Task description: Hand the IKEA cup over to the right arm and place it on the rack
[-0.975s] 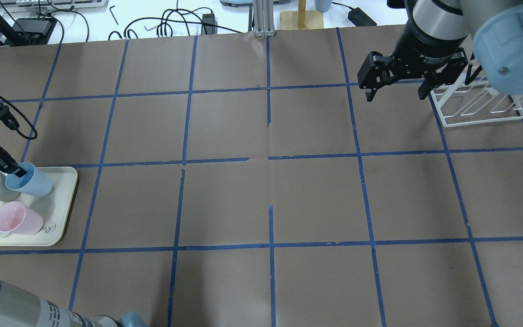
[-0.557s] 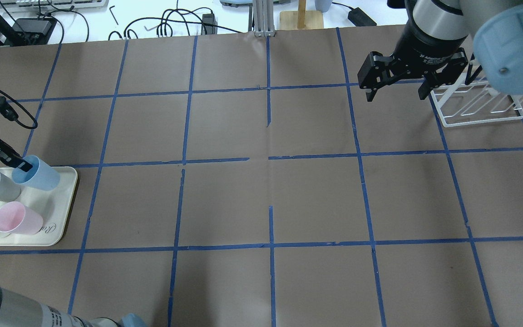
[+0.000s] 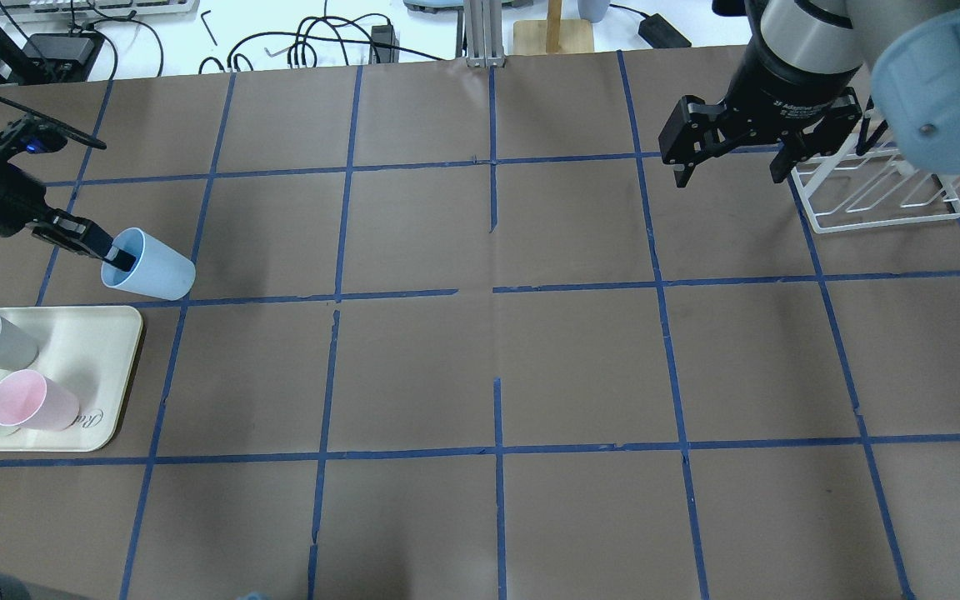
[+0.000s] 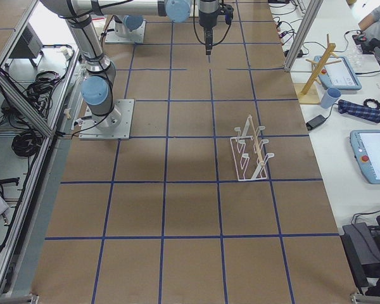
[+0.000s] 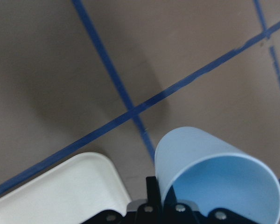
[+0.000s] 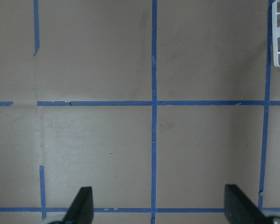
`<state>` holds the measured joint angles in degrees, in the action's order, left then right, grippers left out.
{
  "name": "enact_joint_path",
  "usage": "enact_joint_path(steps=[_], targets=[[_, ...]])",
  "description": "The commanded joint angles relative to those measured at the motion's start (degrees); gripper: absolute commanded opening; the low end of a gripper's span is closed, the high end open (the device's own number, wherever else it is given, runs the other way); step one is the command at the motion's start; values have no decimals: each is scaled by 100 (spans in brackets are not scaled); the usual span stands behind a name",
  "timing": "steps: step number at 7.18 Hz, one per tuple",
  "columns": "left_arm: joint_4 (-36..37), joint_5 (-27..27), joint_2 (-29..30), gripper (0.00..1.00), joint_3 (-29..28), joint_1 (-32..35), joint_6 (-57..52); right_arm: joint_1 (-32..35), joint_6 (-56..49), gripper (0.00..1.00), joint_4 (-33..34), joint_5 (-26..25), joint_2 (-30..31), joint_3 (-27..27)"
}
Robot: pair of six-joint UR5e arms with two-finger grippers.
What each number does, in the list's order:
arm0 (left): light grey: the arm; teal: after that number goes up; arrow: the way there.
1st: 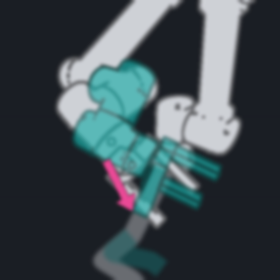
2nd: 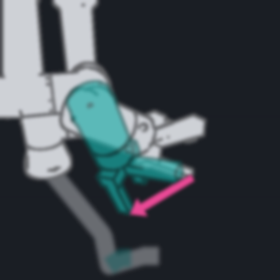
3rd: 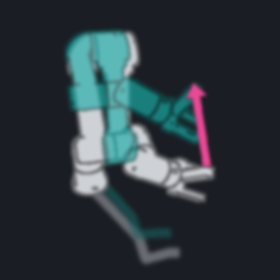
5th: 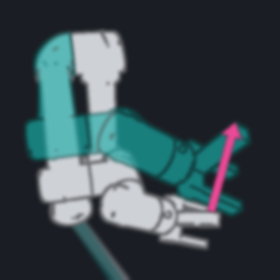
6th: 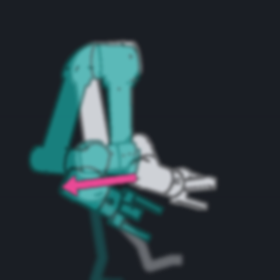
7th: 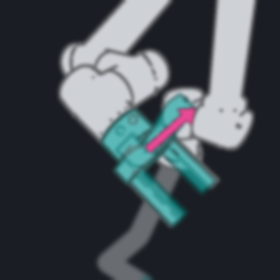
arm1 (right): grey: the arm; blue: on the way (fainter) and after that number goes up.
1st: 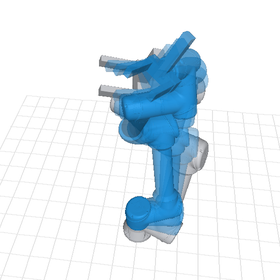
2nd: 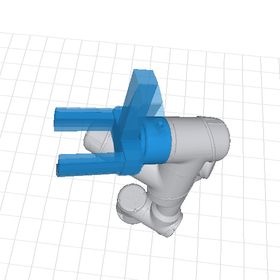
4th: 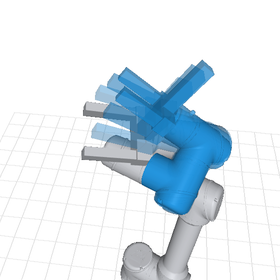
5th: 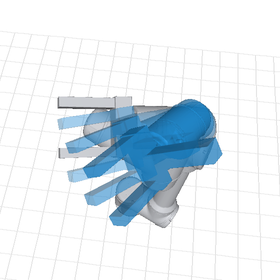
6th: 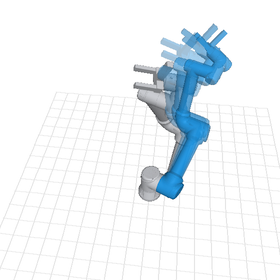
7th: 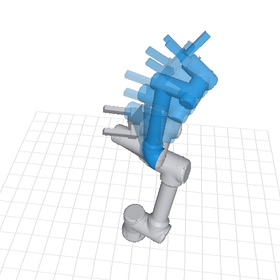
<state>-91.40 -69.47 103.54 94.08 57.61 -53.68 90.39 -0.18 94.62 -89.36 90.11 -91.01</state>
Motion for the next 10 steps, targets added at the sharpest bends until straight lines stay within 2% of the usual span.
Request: enact_joint_path(steps=[1, 3, 4, 5, 6, 7, 8, 9, 10], targets=[[-1426, 1061, -229, 0, -519, 136, 820, -39, -26, 100, 4, -2, 16, 56], [-2116, 2160, -343, 0, -707, 583, 1620, -74, -218, 100, -66, 85, 16, 83], [-2223, 2452, -404, 0, -654, 872, 1911, -83, -846, 100, 3, 773, 16, 83], [-2416, 2812, -518, 0, -584, 1171, 2122, -83, -1618, 100, 126, 1163, 68, 66], [-2679, 3146, -606, 0, -575, 1426, 2290, -109, -2487, 100, 170, 1184, 77, 48], [-3064, 3472, -694, 0, -557, 1646, 2248, -240, -2974, 100, 171, 1558, 34, 31], [-3486, 3666, -791, 0, -505, 1822, 2187, -493, -3527, 100, 188, 2310, 25, -39], [-3760, 3929, -922, 0, -391, 1929, 2125, -809, -3994, 100, 119, 2483, -2, -49], [-3771, 4080, -1028, 0, -216, 2017, 2125, -873, -4799, 100, 92, 2894, -80, -136]])
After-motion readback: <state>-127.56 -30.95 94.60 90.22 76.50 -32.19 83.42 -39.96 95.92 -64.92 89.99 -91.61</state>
